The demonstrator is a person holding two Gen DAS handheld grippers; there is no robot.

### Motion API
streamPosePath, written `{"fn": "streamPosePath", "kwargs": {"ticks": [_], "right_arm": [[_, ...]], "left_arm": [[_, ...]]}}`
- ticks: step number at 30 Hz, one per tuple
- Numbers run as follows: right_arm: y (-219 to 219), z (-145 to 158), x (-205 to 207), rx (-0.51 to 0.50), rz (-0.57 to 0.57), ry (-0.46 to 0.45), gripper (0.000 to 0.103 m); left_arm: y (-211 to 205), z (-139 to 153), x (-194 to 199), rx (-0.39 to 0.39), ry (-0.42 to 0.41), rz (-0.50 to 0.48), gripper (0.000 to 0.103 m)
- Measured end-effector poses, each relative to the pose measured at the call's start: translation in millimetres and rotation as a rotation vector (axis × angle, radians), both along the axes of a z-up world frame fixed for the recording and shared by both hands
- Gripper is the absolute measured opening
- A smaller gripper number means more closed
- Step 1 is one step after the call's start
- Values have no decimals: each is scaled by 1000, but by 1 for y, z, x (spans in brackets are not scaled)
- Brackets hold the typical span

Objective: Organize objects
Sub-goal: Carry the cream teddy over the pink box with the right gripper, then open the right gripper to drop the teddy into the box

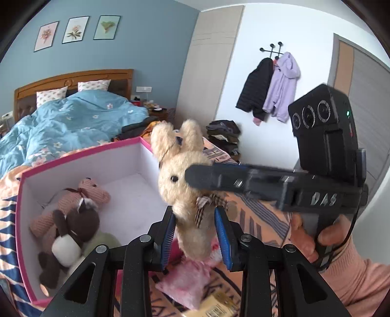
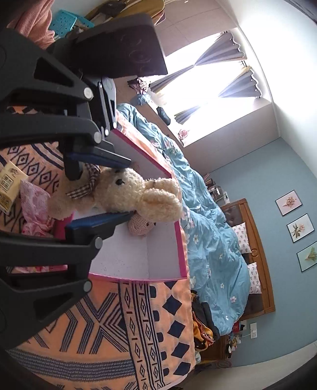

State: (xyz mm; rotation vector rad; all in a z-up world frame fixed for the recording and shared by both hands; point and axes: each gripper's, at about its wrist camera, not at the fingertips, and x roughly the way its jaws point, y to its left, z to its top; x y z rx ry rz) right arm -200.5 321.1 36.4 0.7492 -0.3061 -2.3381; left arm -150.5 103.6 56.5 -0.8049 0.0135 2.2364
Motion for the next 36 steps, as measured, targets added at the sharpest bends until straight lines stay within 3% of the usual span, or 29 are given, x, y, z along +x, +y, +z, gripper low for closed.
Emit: {"fn": "streamPosePath", "kwargs": {"ticks": [11,20,25,27,31,36], "right_arm": [[-12,-21,-43,48,-36,-45,35],[-10,-44,-57,121,-104,-108,35],[-3,-41,-49,126,-137,-96,36],[0,-38,-40,119,-141,-77,37],[5,-33,-15,96,-120,-39,50],[15,-31,20,86,-108,0,58]], "left_arm": [[-1,-24,-47,-24,-85,72,33],[7,-48,-63,-71,-142,98,33],[3,-46,-53,-80,-109,117,35],[-2,-41,-44,-74,-74,124,43],[-13,-34,-18,-52,2,105,58],[-24,-31,17,-55,70,72,59]]}}
